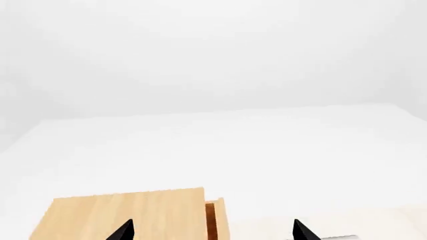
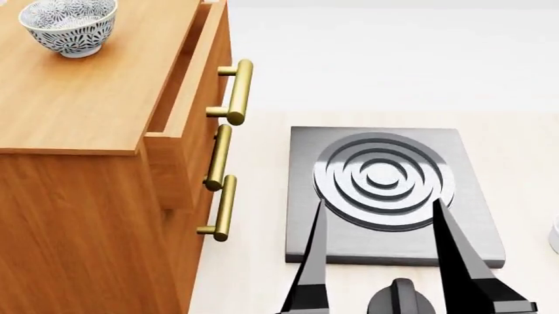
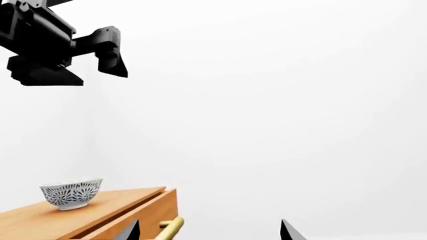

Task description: Pick the akita bowl on the wooden cabinet and place it on the plate.

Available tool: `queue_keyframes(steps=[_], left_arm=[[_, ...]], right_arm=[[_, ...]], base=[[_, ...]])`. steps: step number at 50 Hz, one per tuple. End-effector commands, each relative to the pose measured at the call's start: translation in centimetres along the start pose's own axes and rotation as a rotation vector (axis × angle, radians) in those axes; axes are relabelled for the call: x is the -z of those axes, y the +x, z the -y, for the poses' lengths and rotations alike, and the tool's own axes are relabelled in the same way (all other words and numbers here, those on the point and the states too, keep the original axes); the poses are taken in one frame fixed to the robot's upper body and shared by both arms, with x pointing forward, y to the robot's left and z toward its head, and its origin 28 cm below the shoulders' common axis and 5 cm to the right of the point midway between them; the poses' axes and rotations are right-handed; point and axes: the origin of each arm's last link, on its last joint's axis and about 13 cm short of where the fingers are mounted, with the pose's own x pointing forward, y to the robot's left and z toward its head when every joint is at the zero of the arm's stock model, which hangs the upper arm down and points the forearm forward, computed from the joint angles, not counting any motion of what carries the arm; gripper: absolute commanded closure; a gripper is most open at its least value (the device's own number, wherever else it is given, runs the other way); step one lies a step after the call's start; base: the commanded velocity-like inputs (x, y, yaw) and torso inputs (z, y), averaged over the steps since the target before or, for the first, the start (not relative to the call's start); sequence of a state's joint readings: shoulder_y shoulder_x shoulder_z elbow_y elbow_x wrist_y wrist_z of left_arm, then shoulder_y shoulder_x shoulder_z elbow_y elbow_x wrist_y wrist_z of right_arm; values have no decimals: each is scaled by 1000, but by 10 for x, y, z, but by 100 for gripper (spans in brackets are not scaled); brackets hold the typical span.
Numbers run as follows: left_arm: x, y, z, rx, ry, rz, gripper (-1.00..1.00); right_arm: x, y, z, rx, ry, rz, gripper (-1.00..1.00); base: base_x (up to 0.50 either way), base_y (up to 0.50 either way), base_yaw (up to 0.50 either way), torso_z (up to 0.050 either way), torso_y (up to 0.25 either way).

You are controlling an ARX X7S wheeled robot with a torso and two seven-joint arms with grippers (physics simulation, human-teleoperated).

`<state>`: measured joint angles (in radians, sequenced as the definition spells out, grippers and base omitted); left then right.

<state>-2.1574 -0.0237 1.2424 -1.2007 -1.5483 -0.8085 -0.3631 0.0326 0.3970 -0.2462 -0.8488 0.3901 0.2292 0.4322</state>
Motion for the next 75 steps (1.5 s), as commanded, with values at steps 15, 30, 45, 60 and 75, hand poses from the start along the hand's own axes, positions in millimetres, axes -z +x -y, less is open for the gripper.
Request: queue_keyframes(steps=[15, 30, 45, 60, 75], left_arm=[[-11, 0, -32, -317, -238, -2, -100], [3, 0, -39, -312, -171, -136, -100], [2, 0, -45, -352, -171, -127, -100], [1, -7, -56, -422, 23, -149, -100], [2, -11, -57, -356, 124, -194, -100]], right_arm=[[1, 2, 1, 6, -3, 13, -100], [3, 2, 1, 5, -6, 9, -100], [3, 2, 1, 2, -8, 6, -100], [3, 2, 0, 0, -8, 5, -100], [5, 2, 0, 1, -4, 3, -100]], base=[[0, 0, 0, 0, 0], [0, 0, 0, 0, 0], [0, 0, 0, 0, 0], [0, 0, 0, 0, 0], [0, 0, 0, 0, 0]])
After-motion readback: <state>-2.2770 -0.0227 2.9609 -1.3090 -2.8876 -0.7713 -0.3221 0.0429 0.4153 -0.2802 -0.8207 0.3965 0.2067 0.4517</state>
